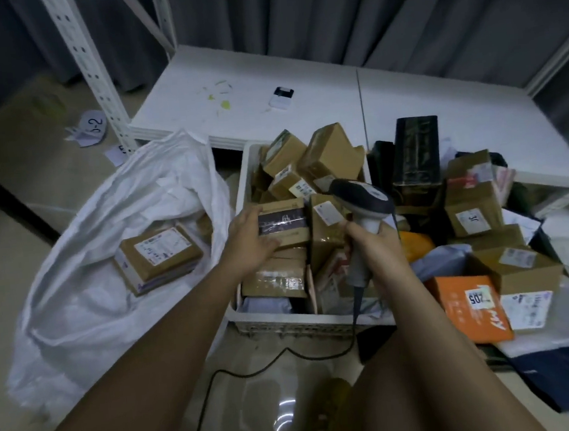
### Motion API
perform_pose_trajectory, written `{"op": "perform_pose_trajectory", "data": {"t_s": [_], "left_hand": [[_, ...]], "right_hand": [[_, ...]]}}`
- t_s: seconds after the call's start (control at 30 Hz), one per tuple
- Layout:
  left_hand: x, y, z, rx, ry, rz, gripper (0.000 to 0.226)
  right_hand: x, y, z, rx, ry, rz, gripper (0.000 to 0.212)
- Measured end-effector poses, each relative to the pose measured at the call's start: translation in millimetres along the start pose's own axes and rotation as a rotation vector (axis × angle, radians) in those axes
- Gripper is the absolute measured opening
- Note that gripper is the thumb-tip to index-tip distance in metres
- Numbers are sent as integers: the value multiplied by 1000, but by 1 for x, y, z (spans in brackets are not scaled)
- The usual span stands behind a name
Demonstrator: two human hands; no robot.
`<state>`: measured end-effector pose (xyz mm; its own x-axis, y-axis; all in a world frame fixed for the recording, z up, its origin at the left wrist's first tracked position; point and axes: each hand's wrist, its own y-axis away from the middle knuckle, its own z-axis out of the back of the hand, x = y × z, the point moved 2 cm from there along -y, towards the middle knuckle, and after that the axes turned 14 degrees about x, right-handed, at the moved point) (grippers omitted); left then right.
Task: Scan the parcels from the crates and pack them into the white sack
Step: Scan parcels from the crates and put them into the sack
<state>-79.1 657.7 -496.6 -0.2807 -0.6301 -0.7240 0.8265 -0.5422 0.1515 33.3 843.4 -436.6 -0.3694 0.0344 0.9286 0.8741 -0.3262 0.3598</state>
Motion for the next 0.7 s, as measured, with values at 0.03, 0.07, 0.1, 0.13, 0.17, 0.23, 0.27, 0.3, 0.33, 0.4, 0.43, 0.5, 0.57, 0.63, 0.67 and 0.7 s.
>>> {"op": "perform_pose_trajectory", "data": {"t_s": [0.03,0.07,0.1,0.13,0.17,0.23,0.27,0.3,0.33,0.4,0.43,0.5,0.57,0.63,0.67,0.7], "left_hand": [[0,-12,-7,49,-74,21,77],[1,-22,-15,98,-170,46,88],[3,-31,-22,152,-268,84,99],[6,-38,-29,198,-359,123,108],[8,-44,-33,239,-434,158,113],[13,-53,-38,269,-543,185,112],[15,-55,-38,251,-585,168,107],[14,-56,-38,206,-607,122,100],[14,-55,-36,150,-607,72,94],[15,-48,-27,103,-558,35,92],[15,-41,-21,94,-510,74,96],[22,-23,-5,57,-312,213,100],[21,3,13,37,124,272,95],[9,35,27,93,657,245,77],[2,50,31,149,845,222,67],[-3,65,34,197,972,201,59]], "right_hand": [[0,-3,1,11,10,1,14],[-2,-7,3,18,15,-1,16],[-3,-10,4,20,13,-4,16],[-5,-13,5,21,-2,1,16],[-5,-15,6,28,-16,7,16],[-5,-20,7,40,-42,20,15],[-5,-24,6,45,-57,30,14],[-5,-26,6,45,-75,40,13],[-4,-28,5,42,-96,51,12],[-1,-28,3,56,-103,68,11],[1,-27,1,66,-98,76,12],[3,-25,-2,64,-95,95,14],[4,-23,-9,58,-104,107,12],[6,-20,-22,72,-131,110,11],[6,-17,-30,83,-131,120,15],[8,-12,-38,108,-127,134,21]]}}
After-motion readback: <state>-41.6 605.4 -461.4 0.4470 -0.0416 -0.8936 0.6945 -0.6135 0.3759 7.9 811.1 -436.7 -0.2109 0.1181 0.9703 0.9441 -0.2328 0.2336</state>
